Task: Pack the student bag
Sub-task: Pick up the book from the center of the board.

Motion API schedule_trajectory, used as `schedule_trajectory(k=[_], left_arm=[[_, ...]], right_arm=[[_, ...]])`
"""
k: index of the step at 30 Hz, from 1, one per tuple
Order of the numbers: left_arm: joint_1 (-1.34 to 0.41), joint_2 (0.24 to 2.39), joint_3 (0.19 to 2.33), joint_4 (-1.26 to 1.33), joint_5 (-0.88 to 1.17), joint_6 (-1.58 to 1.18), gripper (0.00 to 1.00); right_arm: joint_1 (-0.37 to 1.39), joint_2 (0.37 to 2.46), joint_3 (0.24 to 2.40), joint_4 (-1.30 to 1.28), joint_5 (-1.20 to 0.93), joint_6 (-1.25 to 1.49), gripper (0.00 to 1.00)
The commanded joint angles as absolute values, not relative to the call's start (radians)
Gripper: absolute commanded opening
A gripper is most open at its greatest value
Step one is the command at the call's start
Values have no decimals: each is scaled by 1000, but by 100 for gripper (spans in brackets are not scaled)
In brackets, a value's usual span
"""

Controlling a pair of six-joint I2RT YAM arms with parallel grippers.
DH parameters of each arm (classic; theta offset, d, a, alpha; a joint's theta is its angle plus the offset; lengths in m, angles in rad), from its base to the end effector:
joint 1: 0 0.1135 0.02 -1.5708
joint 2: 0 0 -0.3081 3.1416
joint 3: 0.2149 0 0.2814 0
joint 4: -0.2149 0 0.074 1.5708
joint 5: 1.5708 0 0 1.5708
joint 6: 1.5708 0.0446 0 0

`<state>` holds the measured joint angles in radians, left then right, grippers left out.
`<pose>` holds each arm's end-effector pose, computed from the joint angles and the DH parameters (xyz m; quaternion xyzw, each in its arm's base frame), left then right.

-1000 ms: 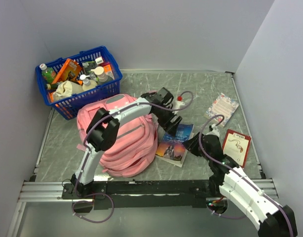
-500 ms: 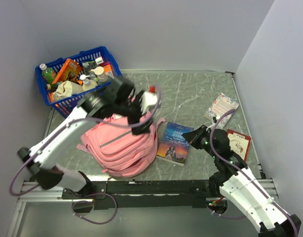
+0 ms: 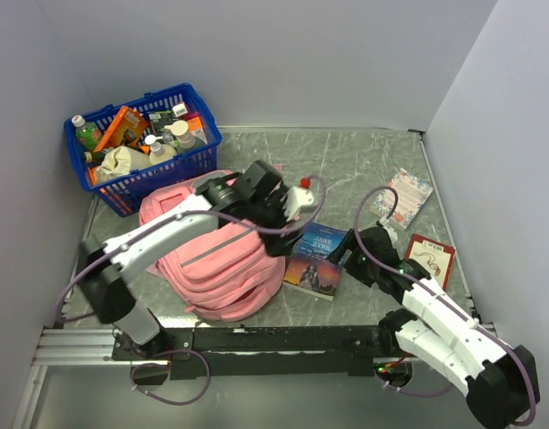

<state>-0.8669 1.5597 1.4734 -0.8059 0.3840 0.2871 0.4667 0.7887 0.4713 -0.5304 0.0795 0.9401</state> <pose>0.2255 -0.2914 0.3679 0.5582 0.7411 -0.2658 0.2616 0.1455 0.0693 0.2145 0.2328 0.9053 0.2002 0.2936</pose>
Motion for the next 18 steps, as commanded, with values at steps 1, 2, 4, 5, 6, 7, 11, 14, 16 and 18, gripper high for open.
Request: schedule_trajectory(k=[1,2,4,5,6,7,11,14,16,18], left_arm=[[-839,1692,1554,-625,449,138,96],[-824,1716,1552,-600,466,123,96],[-761,1823,1594,-603,494,66,96],[-737,1868,1623,-621,564,49,96],[-717,1949,1679,-630,593,14,96],[-689,1985,1702,-635,626,8,96],[-683,2088,1776,-614,669,-63,96],[-681,2134,1796,-612,670,-83,96],[-683,2157,1789,-601,679,-101,97],[-692,2199,1816,-636,673,-97,97]], right_arm=[[443,695,405,-453,107,940,100],[427,680,387,-433,92,936,100],[414,657,353,-390,77,928,100],[408,661,350,-381,69,925,100],[407,672,348,-373,64,925,100],[407,708,351,-367,61,922,98],[405,814,354,-313,37,911,88],[405,836,339,-255,22,913,79],[405,839,325,-233,17,910,74],[405,854,324,-229,20,905,74]])
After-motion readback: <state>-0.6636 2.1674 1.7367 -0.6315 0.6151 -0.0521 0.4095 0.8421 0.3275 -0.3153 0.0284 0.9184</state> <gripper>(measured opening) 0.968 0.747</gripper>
